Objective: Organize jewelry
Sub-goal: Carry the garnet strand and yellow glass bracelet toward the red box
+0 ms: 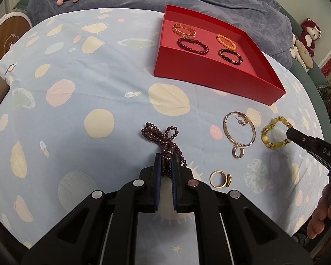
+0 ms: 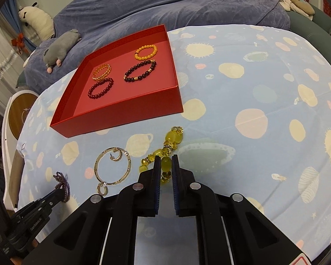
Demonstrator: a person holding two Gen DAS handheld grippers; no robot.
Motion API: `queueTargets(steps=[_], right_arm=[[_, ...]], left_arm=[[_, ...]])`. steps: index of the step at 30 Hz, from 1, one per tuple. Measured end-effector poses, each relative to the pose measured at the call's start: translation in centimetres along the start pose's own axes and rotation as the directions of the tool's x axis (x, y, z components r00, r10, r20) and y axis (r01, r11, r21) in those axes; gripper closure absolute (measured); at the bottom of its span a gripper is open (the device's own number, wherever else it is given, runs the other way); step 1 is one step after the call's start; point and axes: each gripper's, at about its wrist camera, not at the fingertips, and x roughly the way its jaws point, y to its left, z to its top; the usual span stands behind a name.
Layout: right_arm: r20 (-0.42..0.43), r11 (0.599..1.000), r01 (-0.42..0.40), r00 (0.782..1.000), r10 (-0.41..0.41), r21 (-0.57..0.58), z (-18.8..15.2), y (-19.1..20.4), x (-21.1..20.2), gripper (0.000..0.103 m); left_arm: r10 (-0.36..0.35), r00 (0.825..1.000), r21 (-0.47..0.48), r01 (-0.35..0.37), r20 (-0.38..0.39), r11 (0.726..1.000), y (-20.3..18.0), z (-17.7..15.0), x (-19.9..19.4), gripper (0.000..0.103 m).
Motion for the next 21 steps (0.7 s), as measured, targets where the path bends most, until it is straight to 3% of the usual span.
queueTargets(steps=[10,21], right_arm=[[0.057,0.999,-0.033,0.998,0.032,0.002,0.6,0.3,-4.5,0.093],[0.124,0.996,-0.074,0.989,0.079,-0.048,4.4,2.3,-6.6,0.093]], left_arm=[[-0.025,0.999,0.013,0.025,0.029,1.0,-1.0,0.5,-2.6,0.095],[-0.057,0.995,0.066,0.052,0.086,0.996,-2.9,5.0,-5.2,0.095]])
